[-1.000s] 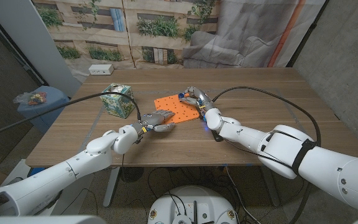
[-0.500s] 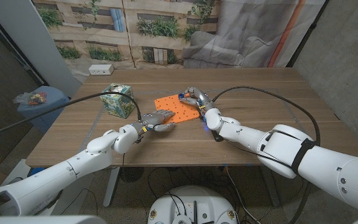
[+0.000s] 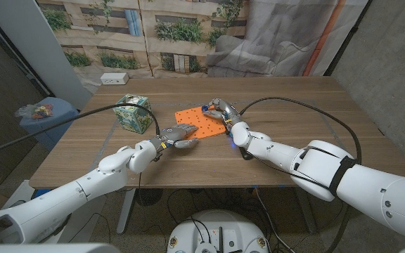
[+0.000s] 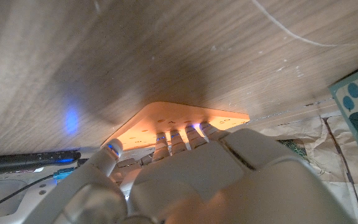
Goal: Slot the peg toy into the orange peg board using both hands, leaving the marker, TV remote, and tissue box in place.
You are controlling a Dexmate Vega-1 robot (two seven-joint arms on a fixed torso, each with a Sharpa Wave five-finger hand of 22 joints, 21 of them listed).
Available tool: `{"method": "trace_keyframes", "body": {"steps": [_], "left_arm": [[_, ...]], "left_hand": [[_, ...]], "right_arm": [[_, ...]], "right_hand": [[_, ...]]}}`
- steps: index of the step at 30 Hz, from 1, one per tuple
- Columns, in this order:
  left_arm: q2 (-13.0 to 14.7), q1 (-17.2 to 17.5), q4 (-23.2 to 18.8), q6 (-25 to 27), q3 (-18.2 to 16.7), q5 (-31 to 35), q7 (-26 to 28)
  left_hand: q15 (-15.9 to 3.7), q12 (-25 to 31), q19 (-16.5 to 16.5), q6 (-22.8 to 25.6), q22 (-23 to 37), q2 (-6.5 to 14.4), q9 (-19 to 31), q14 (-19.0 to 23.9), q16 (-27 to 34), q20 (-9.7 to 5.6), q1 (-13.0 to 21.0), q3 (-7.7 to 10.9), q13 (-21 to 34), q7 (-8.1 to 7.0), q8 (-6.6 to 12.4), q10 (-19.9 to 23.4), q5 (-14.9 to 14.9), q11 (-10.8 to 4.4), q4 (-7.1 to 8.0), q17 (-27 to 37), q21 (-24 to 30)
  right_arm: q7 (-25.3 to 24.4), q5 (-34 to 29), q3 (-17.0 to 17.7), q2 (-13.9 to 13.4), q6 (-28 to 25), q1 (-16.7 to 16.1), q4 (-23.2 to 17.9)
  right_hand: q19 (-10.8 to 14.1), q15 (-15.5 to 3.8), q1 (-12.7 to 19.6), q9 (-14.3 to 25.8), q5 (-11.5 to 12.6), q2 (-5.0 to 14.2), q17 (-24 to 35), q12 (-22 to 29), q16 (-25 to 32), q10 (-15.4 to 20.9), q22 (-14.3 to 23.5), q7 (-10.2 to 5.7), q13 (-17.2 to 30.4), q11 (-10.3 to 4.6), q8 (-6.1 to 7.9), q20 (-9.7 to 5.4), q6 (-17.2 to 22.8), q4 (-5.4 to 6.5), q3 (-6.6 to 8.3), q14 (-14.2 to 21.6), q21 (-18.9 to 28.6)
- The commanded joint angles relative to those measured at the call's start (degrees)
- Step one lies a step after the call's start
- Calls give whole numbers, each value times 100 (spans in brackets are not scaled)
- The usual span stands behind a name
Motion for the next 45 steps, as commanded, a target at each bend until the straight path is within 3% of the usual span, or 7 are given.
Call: {"method": "trace_keyframes", "body": {"steps": [1, 13, 21, 45], "left_arm": [[0, -11, 12, -3, 16, -6, -24], [-14, -34, 29, -10, 33, 2, -41], [-30, -32, 39, -1, 34, -23, -44], [-36, -44, 32, 14, 57, -17, -73]], "left_hand": [[-382, 39, 40, 78, 34, 547, 28, 96, 22, -1023, 75, 46, 28, 27, 37, 93, 15, 3, 10, 24, 15], [-376, 33, 42, 81, 34, 547, 29, 102, 22, -1019, 76, 61, 28, 28, 33, 92, 14, -4, 6, 24, 14], [-378, 33, 44, 86, 33, 550, 29, 103, 21, -1016, 79, 73, 28, 28, 32, 99, 13, 7, 3, 24, 13], [-368, 36, 63, 106, 32, 571, 30, 124, 18, -990, 114, 128, 27, 29, 32, 128, 14, 15, -37, 14, 15]], "right_arm": [[16, 10, 1, -38, -163, -28, -113], [5, -45, 35, -142, -236, -82, -364], [18, -67, 62, -162, -244, -90, -425], [360, 90, 275, -329, -280, -238, -795]], "right_hand": [[41, -59, 201, 146, 27, 169, 8, -22, 40, 10, 12, -307, 8, -25, 210, -24, 377, -10, -6, 50, 17], [41, -37, 206, 148, 31, 158, 10, -34, 38, -15, 12, -305, 9, -1, 198, -3, 334, -12, -23, 54, 15], [16, 43, 190, 145, 9, 34, 0, -57, 3, -66, 11, -301, 10, 13, 144, 60, 176, -28, -87, 8, 3], [-180, 238, 30, 68, -77, -175, 1, -137, -102, -313, 15, -291, 20, 137, -126, 221, -425, 38, -222, -150, -41]]}}
